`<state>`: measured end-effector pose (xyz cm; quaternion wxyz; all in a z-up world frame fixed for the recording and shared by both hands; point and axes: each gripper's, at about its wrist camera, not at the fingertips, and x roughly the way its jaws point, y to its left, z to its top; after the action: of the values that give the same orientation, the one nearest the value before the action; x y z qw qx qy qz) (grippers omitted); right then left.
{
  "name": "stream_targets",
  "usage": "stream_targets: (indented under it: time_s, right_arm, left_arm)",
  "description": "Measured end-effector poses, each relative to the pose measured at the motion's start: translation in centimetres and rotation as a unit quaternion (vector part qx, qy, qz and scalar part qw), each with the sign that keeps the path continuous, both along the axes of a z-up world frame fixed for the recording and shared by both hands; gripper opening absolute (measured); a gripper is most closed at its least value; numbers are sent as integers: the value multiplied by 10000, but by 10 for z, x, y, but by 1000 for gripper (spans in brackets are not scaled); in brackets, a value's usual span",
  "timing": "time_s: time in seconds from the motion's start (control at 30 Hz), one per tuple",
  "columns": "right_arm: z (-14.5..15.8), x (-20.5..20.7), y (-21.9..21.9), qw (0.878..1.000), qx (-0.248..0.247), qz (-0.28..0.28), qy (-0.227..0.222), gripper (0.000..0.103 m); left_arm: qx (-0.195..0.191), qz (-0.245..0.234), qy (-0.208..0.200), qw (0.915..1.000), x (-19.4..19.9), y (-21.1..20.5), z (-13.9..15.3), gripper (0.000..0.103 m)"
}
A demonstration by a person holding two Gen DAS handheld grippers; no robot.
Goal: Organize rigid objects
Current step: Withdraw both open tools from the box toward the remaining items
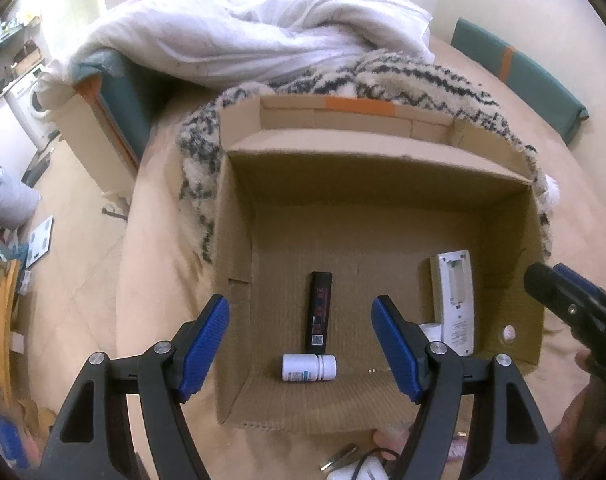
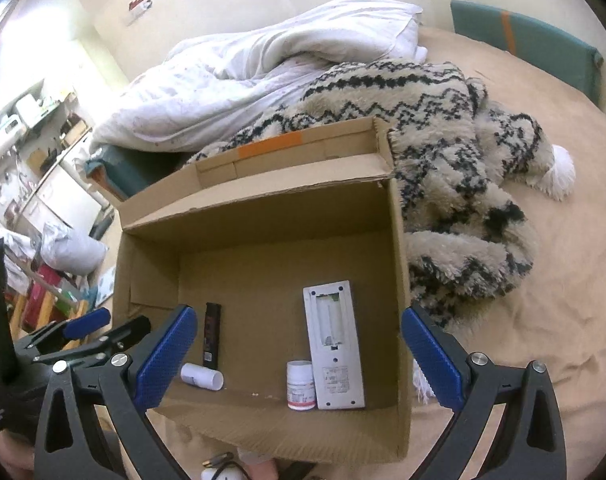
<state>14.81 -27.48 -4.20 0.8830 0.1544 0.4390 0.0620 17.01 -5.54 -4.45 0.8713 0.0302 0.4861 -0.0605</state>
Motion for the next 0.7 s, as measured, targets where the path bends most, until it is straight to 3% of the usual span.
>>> stream_targets:
  time_s: [0.1, 0.27, 0.7]
  right_arm:
    - [6, -12, -3, 10000, -63, 17, -44, 103]
    - [14, -33, -8, 9999, -55, -2, -117, 103]
    - [-11, -89, -1, 9981, 351, 46, 496, 103]
  left_arm:
    - [47, 52, -105, 9999, -11, 8, 10, 71]
    - [-139, 335, 49, 9993, -35, 36, 11, 71]
    - [-225, 873, 379, 9952, -76, 81, -10, 71]
